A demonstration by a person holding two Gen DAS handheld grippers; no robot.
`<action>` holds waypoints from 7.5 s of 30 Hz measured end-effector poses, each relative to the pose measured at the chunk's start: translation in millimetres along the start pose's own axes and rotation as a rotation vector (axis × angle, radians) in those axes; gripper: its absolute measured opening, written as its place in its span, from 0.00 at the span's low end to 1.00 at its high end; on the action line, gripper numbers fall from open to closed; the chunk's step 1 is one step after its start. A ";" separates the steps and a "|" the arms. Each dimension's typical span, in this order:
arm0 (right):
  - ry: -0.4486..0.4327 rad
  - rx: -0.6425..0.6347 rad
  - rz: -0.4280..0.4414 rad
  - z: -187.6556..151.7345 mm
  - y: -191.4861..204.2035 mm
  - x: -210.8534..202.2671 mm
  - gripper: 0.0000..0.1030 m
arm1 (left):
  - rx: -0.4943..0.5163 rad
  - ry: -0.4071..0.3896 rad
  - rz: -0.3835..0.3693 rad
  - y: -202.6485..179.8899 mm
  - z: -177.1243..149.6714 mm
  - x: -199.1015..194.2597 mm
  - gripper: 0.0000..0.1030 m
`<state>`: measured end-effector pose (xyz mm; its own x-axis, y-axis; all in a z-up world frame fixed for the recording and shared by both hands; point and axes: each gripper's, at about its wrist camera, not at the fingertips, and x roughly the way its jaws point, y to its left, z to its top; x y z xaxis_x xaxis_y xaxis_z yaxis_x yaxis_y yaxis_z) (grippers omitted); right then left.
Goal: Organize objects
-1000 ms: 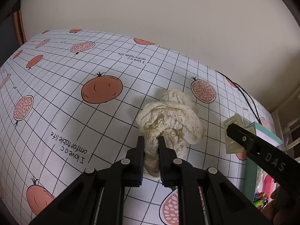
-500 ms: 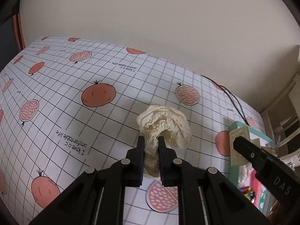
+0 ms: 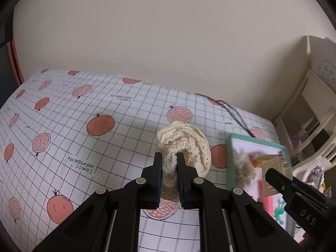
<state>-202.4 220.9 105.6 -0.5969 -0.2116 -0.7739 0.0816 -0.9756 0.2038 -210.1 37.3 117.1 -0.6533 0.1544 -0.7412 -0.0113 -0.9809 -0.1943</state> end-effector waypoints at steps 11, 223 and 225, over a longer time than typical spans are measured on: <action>-0.009 0.102 -0.026 -18.0 -61.0 -14.1 0.47 | 0.127 -0.058 -0.051 -59.7 -5.7 -30.0 0.13; -0.010 0.037 -0.158 -201.3 -30.0 -77.5 1.00 | 0.057 0.036 0.157 31.3 -180.7 -87.0 1.00; -0.008 0.035 -0.161 -205.1 -30.5 -75.8 1.00 | 0.043 0.054 0.148 34.0 -187.0 -83.1 1.00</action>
<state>4.1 254.7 35.1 -0.6063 -0.0523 -0.7935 -0.0430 -0.9942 0.0984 -14.6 13.3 52.0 -0.6088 0.0125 -0.7932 0.0487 -0.9974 -0.0531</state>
